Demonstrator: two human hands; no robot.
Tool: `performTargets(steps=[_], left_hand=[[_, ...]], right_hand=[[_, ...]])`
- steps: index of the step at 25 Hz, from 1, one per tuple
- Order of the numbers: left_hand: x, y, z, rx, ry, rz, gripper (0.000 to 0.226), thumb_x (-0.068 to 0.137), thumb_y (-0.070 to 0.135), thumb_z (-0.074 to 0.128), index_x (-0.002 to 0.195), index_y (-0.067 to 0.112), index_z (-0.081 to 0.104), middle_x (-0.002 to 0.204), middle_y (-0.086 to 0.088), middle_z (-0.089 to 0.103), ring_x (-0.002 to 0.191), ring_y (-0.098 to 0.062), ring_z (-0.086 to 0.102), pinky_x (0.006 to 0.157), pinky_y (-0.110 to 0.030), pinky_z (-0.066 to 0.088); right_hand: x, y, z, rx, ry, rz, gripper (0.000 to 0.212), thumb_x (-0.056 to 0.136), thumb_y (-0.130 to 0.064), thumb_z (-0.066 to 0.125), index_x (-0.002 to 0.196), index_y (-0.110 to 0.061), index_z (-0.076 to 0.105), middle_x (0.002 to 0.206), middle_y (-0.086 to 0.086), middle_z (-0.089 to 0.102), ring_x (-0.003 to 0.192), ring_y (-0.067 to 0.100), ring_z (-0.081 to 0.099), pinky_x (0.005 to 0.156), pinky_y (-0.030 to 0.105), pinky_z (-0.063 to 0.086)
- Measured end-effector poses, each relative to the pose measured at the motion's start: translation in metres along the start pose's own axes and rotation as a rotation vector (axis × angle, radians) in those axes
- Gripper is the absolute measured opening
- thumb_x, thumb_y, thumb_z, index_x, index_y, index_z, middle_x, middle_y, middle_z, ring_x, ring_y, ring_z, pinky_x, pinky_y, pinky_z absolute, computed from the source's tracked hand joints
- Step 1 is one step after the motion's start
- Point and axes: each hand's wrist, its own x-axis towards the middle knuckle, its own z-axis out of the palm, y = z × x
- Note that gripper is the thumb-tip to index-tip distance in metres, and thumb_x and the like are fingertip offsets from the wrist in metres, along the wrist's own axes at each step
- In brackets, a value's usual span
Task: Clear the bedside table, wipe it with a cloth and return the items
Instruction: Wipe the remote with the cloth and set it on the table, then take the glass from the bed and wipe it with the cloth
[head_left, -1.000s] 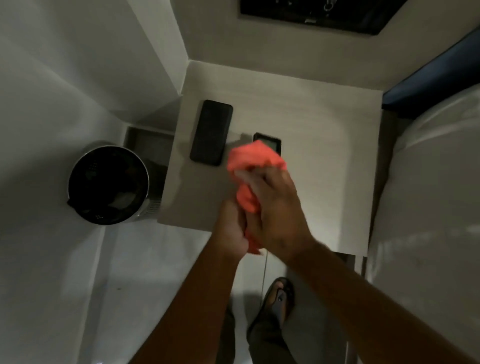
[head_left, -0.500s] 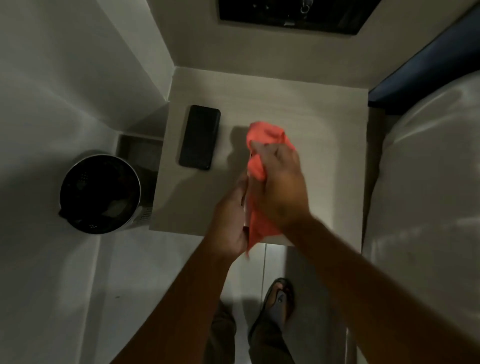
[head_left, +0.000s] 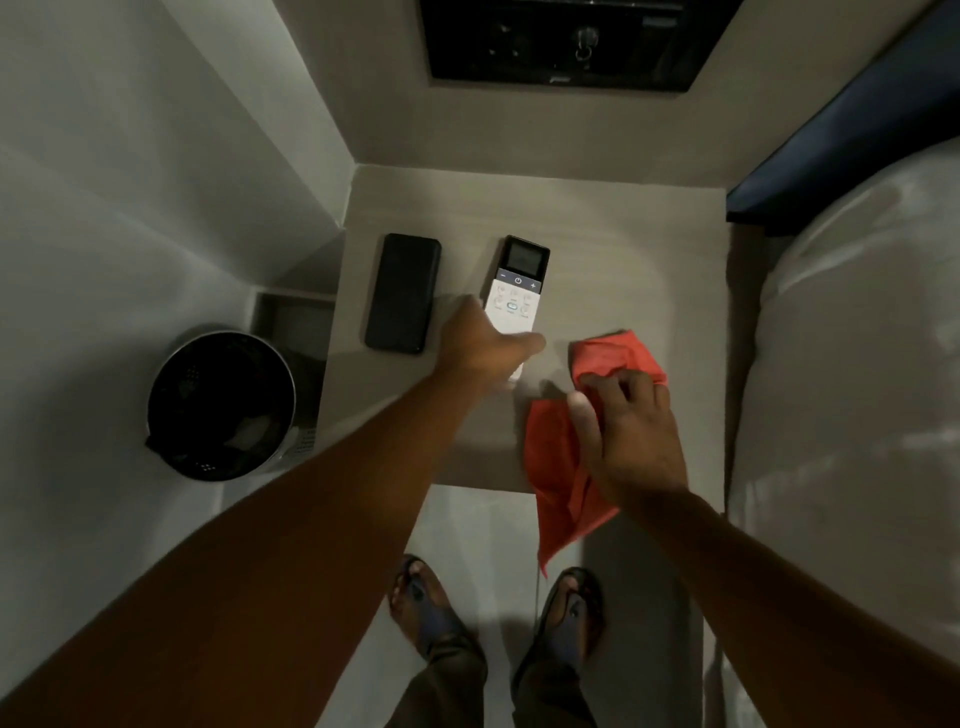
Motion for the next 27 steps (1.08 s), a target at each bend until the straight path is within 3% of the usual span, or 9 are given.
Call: performTargets(steps=[2,6,13,14,16,18,21,24,27], left_hand=[[-0.004,0.005,-0.001,0.216,-0.008,0.012,0.051,0.069,0.045,0.079,0.104,0.008,0.073,0.09,-0.009,0.077,0.069,-0.022,0.076,0.051,-0.03,0.063],[0.002,0.017,-0.011,0.727,-0.047,0.076,0.082,0.073,0.076,0.055,0.112,0.005,0.07,0.098,-0.016,0.075,0.084,-0.034,0.075,0.077,-0.04,0.065],[-0.016,0.055,-0.015,1.001,-0.249,-0.042,0.093,0.086,0.081,0.046,0.14,0.006,0.057,0.138,-0.023,0.063,0.104,-0.038,0.072,0.093,-0.041,0.061],[-0.027,0.061,-0.007,1.075,-0.223,-0.023,0.093,0.086,0.082,0.043,0.141,0.008,0.057,0.142,-0.022,0.06,0.109,-0.039,0.069,0.096,-0.041,0.058],[-0.082,0.072,0.037,1.063,-0.117,0.249,0.075,0.09,0.072,0.046,0.137,0.015,0.058,0.137,-0.015,0.063,0.11,-0.035,0.066,0.095,-0.041,0.056],[-0.146,0.083,0.08,0.882,-0.043,0.504,0.055,0.086,0.062,0.047,0.115,0.018,0.064,0.116,-0.01,0.07,0.097,-0.032,0.067,0.084,-0.038,0.056],[-0.236,0.13,0.114,0.71,-0.237,0.693,0.058,0.068,0.073,0.055,0.081,0.017,0.064,0.076,-0.006,0.072,0.078,-0.033,0.07,0.073,-0.037,0.057],[-0.331,0.147,0.189,0.562,-0.606,0.949,0.052,0.072,0.057,0.072,0.109,0.022,0.064,0.1,-0.003,0.073,0.094,-0.027,0.07,0.081,-0.037,0.058],[-0.392,0.145,0.257,0.739,-0.885,1.142,0.072,0.073,0.047,0.078,0.131,0.015,0.051,0.127,-0.007,0.06,0.114,-0.027,0.061,0.089,-0.039,0.053]], right_hand=[[0.006,0.0,0.002,0.009,0.028,0.015,0.058,0.102,-0.053,0.021,0.123,-0.018,0.062,0.119,0.018,0.058,0.108,0.038,0.053,0.087,0.045,0.049],[0.011,0.003,0.008,-0.093,-0.022,0.042,0.039,0.104,-0.04,0.036,0.128,-0.019,0.057,0.127,0.018,0.056,0.115,0.037,0.052,0.09,0.046,0.051],[0.006,-0.002,-0.045,0.081,-0.197,0.136,0.039,0.098,-0.035,0.053,0.134,-0.021,0.057,0.137,0.014,0.047,0.127,0.038,0.045,0.099,0.045,0.048],[-0.002,-0.003,-0.066,0.157,-0.152,0.149,0.039,0.096,-0.034,0.057,0.133,-0.021,0.059,0.134,0.014,0.049,0.125,0.038,0.047,0.099,0.044,0.048],[-0.036,0.011,-0.113,0.295,0.151,0.198,0.037,0.09,-0.029,0.063,0.125,-0.018,0.066,0.124,0.014,0.056,0.115,0.038,0.055,0.094,0.043,0.05],[-0.088,0.039,-0.159,0.35,0.559,0.325,0.034,0.086,-0.024,0.066,0.119,-0.016,0.069,0.116,0.014,0.06,0.108,0.035,0.059,0.089,0.04,0.052],[-0.181,0.097,-0.206,0.305,0.887,0.699,0.034,0.088,-0.024,0.067,0.121,-0.018,0.067,0.123,0.011,0.057,0.114,0.028,0.055,0.097,0.028,0.043],[-0.262,0.152,-0.227,0.27,0.902,1.215,0.056,0.089,-0.033,0.068,0.14,-0.016,0.051,0.141,0.016,0.046,0.13,0.034,0.045,0.106,0.031,0.035],[-0.29,0.176,-0.227,0.78,0.823,1.466,0.09,0.083,-0.045,0.075,0.154,-0.017,0.029,0.149,0.014,0.045,0.129,0.032,0.053,0.099,0.035,0.047]])
